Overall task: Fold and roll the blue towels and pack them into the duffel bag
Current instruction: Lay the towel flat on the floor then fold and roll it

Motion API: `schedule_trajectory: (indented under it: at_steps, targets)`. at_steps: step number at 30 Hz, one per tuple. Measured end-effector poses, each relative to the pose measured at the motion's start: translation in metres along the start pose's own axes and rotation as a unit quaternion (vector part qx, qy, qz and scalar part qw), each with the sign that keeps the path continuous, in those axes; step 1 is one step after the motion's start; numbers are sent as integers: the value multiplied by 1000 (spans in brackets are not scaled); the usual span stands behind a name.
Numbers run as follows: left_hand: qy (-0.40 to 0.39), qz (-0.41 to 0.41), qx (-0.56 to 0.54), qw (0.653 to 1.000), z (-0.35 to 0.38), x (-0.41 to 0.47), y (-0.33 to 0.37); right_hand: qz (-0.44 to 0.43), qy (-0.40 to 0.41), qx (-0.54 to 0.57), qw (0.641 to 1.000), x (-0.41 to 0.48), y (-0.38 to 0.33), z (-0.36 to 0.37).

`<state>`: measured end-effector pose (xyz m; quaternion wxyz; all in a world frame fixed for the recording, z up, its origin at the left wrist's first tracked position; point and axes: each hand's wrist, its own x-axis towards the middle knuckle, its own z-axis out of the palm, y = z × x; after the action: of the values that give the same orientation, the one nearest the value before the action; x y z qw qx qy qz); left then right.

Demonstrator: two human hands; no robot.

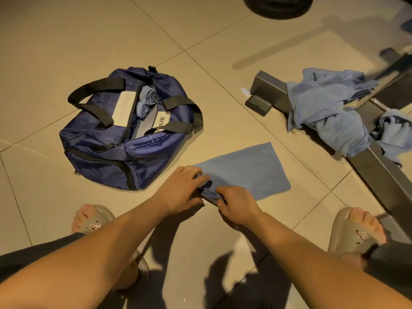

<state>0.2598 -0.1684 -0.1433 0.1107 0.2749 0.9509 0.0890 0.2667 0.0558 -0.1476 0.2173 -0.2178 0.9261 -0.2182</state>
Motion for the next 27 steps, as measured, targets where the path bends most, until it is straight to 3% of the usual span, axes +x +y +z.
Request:
schedule_trajectory:
  at_steps: [8, 14, 21, 27]
  targets:
    - [-18, 97, -9, 995, 26, 8, 31, 90, 6, 42, 995, -52, 17, 2]
    - [-110, 94, -82, 986, 30, 8, 73, 62, 36, -17, 997, -85, 19, 28]
    - [-51, 168, -33, 984, 55, -2, 86, 140, 86, -9, 986, -127, 29, 58]
    - [-25, 132, 6, 991, 54, -11, 78, 226, 119, 68, 964, -135, 27, 78]
